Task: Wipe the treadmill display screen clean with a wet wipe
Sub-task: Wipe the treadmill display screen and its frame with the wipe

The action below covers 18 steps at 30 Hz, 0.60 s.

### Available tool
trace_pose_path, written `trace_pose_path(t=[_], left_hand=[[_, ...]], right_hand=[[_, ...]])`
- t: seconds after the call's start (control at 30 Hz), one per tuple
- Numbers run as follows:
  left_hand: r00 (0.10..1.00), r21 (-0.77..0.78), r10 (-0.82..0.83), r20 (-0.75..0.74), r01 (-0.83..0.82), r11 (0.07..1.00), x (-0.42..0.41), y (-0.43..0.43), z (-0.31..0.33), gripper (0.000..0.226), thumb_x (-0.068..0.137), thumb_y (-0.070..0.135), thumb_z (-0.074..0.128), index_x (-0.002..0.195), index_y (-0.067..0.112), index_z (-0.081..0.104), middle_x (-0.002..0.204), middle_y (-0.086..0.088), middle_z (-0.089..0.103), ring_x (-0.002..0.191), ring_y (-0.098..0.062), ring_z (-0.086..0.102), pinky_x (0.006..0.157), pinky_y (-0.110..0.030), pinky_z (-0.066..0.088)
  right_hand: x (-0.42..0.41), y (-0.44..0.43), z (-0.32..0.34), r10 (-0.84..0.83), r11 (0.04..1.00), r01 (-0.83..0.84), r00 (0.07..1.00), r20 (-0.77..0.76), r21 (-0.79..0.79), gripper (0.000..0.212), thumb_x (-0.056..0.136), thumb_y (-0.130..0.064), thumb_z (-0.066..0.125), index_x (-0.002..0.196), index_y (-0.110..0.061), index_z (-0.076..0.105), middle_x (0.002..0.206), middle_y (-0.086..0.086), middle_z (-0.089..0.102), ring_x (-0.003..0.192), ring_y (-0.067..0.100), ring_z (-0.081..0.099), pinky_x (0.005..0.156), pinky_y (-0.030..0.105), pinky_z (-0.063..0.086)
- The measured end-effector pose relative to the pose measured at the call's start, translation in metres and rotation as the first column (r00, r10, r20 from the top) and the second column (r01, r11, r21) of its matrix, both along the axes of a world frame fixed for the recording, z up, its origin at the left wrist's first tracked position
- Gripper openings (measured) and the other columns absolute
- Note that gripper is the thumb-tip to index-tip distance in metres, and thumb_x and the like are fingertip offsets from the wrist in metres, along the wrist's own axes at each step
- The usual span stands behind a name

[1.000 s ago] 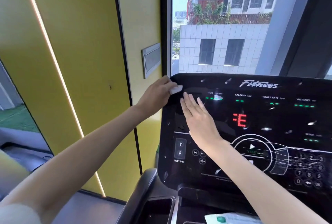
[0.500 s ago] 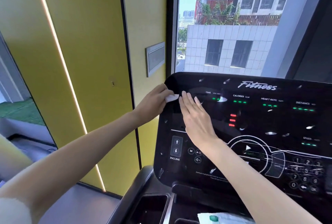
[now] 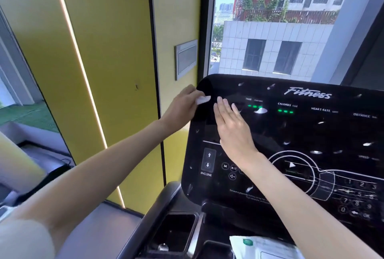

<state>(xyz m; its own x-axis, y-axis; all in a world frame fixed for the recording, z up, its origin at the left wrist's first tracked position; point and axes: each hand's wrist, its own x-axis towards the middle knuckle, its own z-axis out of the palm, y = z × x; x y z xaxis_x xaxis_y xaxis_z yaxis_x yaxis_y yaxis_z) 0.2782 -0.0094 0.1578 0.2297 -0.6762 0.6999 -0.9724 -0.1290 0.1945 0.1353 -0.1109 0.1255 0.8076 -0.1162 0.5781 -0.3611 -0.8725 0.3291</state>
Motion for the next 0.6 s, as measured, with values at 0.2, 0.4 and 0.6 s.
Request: trace_pose_path(t=[0.2,0.4,0.6], left_hand=[[0.972,0.249,-0.187,0.143,0.147,0.957,-0.008,0.022,-0.026,0.024,0.089,0.000,0.045,0.105,-0.001,0.063,0.092,-0.014,0.056,0.082,-0.026,0.056,0.068,-0.040,0.050],[0.988,0.115,-0.147,0.055,0.140,0.984,-0.016,0.014,-0.028,0.025,0.090,0.002,0.042,0.103,-0.002,0.063,0.092,-0.015,0.056,0.080,-0.027,0.055,0.072,-0.033,0.045],[0.997,0.058,-0.069,-0.030,0.070,0.996,-0.005,0.011,-0.017,0.017,0.090,0.002,0.053,0.102,0.001,0.065,0.091,-0.011,0.056,0.077,-0.023,0.057,0.070,-0.034,0.048]], right_hand=[[0.000,0.000,-0.001,-0.007,1.000,0.007,1.000,-0.025,0.008,0.080,0.062,0.005,0.073,0.134,0.011,0.038,0.143,0.027,0.035,0.133,0.036,0.036,0.111,0.044,0.028],[-0.002,-0.004,-0.001,0.023,0.999,-0.022,0.999,-0.030,0.026,0.082,0.060,0.007,0.073,0.133,0.012,0.038,0.143,0.028,0.035,0.132,0.038,0.036,0.110,0.047,0.030],[-0.003,-0.002,-0.003,0.039,0.999,-0.039,0.999,-0.011,0.028,0.079,0.063,0.008,0.069,0.134,0.012,0.037,0.144,0.028,0.033,0.134,0.038,0.033,0.110,0.048,0.028]])
